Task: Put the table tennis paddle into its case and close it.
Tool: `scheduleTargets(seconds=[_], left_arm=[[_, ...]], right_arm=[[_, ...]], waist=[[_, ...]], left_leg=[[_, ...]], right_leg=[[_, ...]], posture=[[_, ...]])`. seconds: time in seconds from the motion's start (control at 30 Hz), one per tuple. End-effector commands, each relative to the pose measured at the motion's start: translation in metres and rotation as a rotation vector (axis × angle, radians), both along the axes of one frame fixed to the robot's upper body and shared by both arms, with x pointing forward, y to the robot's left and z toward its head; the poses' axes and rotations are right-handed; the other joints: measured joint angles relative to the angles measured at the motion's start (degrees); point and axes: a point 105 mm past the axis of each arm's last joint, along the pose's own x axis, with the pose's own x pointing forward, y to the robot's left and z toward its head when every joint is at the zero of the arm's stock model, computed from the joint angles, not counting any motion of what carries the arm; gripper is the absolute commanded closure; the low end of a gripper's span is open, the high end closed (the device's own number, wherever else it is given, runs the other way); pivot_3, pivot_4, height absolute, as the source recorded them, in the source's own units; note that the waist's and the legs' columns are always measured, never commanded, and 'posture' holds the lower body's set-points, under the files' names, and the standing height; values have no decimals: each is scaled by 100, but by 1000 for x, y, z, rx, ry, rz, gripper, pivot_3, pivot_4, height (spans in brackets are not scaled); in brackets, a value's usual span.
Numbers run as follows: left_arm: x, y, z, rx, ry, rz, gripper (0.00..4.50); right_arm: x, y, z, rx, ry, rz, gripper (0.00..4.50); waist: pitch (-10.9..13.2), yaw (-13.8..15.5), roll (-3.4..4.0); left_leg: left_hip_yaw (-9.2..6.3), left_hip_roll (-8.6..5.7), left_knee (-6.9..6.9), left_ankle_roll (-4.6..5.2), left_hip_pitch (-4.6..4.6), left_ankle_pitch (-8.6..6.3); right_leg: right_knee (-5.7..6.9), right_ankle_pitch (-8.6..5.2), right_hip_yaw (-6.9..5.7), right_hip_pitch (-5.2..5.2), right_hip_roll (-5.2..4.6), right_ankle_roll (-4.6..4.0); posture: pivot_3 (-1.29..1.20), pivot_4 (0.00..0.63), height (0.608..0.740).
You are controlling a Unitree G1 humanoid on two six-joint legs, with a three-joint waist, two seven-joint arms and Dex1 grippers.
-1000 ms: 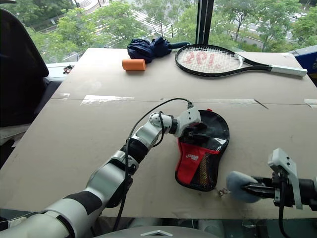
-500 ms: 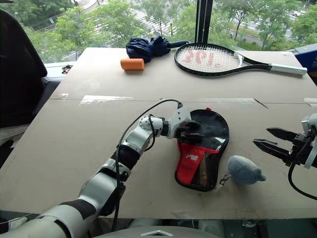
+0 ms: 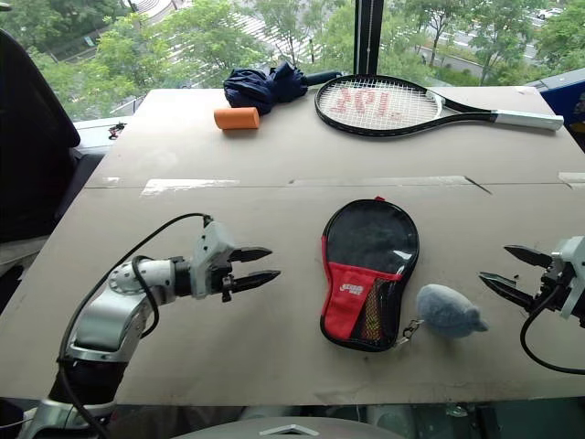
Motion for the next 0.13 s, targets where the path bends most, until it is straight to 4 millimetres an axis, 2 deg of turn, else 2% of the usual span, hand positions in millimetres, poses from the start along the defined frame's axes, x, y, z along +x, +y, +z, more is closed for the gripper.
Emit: scheduleTargets(seconds=[0.03, 0.13], left_arm=[[-7, 3, 16, -14, -64, 10, 1902], [-12, 7, 11, -2, -70, 20, 1902]], right_arm=[[4, -3, 11, -13, -41, 34, 48], [5, -4, 10, -16, -30, 51, 48]], waist=[[7, 30, 12], [9, 51, 15]], left_leg=[[1, -1, 0, 0, 0, 0], [2, 0, -2, -1, 0, -1]], right_leg=[[0, 1, 0, 0, -1, 0], [-1, 1, 1, 0, -1, -1]], posture=[[0, 150, 726], [0, 150, 726]])
